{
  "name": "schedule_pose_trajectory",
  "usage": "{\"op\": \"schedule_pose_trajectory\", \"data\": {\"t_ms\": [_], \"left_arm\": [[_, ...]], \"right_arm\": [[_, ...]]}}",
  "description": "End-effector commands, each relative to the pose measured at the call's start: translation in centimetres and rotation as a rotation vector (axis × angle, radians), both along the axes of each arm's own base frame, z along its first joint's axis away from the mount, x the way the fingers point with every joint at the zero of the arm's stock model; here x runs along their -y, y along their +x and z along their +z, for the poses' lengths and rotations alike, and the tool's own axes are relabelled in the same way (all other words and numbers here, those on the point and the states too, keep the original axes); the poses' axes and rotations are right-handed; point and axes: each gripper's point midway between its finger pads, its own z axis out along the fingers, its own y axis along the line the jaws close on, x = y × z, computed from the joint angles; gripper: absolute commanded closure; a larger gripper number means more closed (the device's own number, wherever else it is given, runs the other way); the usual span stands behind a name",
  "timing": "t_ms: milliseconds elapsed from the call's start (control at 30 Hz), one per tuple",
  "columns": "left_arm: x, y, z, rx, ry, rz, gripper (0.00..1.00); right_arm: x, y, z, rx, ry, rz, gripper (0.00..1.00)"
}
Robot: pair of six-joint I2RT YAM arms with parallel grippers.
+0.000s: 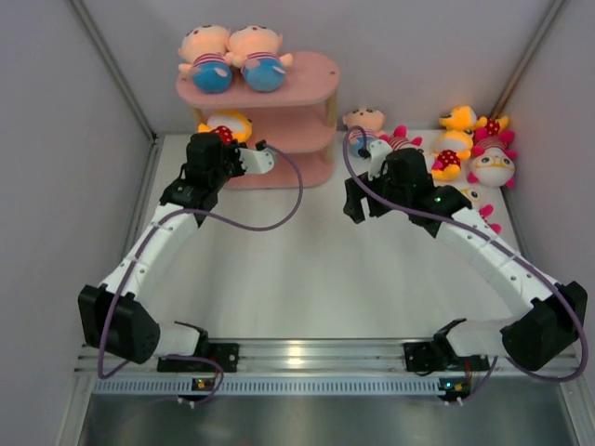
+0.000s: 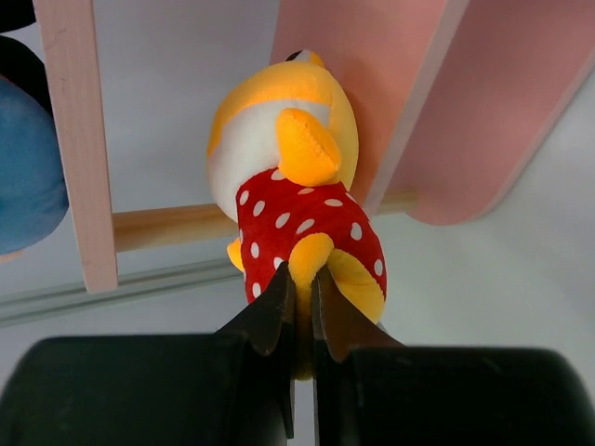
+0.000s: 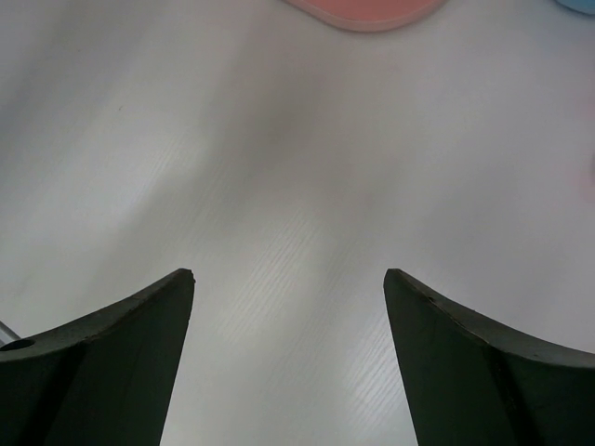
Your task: Place and organize the stuffed toys onto the shelf
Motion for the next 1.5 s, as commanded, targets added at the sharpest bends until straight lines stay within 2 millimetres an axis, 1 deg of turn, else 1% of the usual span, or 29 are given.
{"op": "schedule_pose_trajectory", "data": {"t_ms": [0,67,100,133,200,233,333,433,500,533,567,667,733,767,867,967,1000,1033,1067,1100,1133,1167,1200,1233,1267,1367,1400,1433,1467], "left_arm": [[-0.8,2.8,5.0,0.194,-0.093,0.123,1.00],[-0.4,3.7,3.9,0.181,-0.102,0.117,1.00],[-0.1,4.1,3.9,0.193,-0.120,0.111,1.00],[0.0,4.4,3.9,0.198,-0.125,0.115,1.00],[-0.2,5.6,2.8,0.184,-0.125,0.153,1.00],[-0.3,6.3,4.2,0.235,-0.151,0.169,1.00],[-0.2,8.0,2.8,0.208,-0.173,0.193,1.00],[0.0,8.6,2.0,0.192,-0.188,0.200,1.00],[0.1,9.1,1.0,0.173,-0.199,0.214,1.00],[0.1,9.3,1.0,0.173,-0.207,0.217,1.00],[0.2,9.5,0.4,0.160,-0.207,0.221,1.00],[0.3,9.6,-0.3,0.147,-0.206,0.222,0.99],[0.2,9.7,-0.2,0.151,-0.212,0.223,0.87],[0.2,9.8,-0.3,0.152,-0.218,0.222,0.76],[0.0,10.1,0.1,0.167,-0.218,0.227,0.74],[-0.1,10.1,0.0,0.165,-0.206,0.222,0.71],[-0.1,9.9,0.2,0.169,-0.209,0.218,0.58],[0.0,9.7,0.1,0.165,-0.210,0.210,0.50],[0.0,9.2,0.5,0.165,-0.211,0.200,0.41],[0.1,8.8,0.4,0.153,-0.208,0.186,0.35],[0.4,8.2,1.2,0.150,-0.214,0.162,0.23],[0.5,7.6,0.1,0.089,-0.199,0.153,0.08],[0.5,7.2,0.1,0.076,-0.209,0.152,0.02],[0.7,6.7,0.7,0.072,-0.221,0.140,0.02],[0.7,6.2,0.4,0.048,-0.220,0.132,0.02],[0.9,4.7,1.0,0.034,-0.227,0.103,0.02],[0.8,4.0,0.4,-0.006,-0.214,0.101,0.02],[0.6,3.2,1.0,-0.006,-0.218,0.099,0.02],[0.5,2.5,0.8,-0.026,-0.215,0.106,0.02]], "right_arm": [[0.9,0.4,1.5,0.070,0.023,-0.026,0.16],[1.2,0.4,1.4,0.070,0.021,-0.033,0.16],[1.3,0.3,1.4,0.068,0.021,-0.037,0.16],[1.4,0.3,1.4,0.069,0.022,-0.039,0.16],[1.4,0.2,1.4,0.069,0.025,-0.039,0.16],[1.6,0.1,1.6,0.075,0.027,-0.041,0.16],[1.8,0.0,1.4,0.075,0.025,-0.045,0.16],[2.2,-0.1,1.3,0.071,0.019,-0.051,0.16],[2.4,-0.2,1.2,0.069,0.018,-0.060,0.16],[2.4,-0.2,1.4,0.074,0.025,-0.060,0.16],[2.5,-0.3,1.2,0.070,0.026,-0.063,0.15],[2.8,-0.3,1.2,0.070,0.035,-0.073,0.15],[3.0,-0.2,1.1,0.066,0.033,-0.079,0.15],[3.0,-0.3,0.9,0.063,0.032,-0.078,0.15],[3.0,-0.3,0.7,0.053,0.031,-0.078,0.15],[2.9,-0.3,0.7,0.050,0.037,-0.073,0.15],[2.9,-0.4,0.8,0.052,0.037,-0.072,0.15],[3.0,-0.4,0.8,0.053,0.038,-0.074,0.15],[3.1,-0.5,0.7,0.050,0.033,-0.072,0.15],[3.2,-0.5,0.7,0.050,0.033,-0.075,0.14],[3.2,-0.5,0.6,0.050,0.033,-0.077,0.14],[3.3,-0.5,0.6,0.050,0.034,-0.077,0.14],[3.3,-0.5,0.5,0.046,0.037,-0.079,0.14],[3.2,-0.5,0.5,0.044,0.040,-0.077,0.14],[3.2,-0.5,0.6,0.043,0.047,-0.079,0.14],[3.1,-0.7,0.5,0.040,0.063,-0.076,0.14],[3.2,-0.6,0.5,0.038,0.072,-0.088,0.12],[3.6,-0.5,0.4,0.038,0.074,-0.106,0.11],[4.0,-0.4,0.3,0.028,0.088,-0.138,0.10]]}}
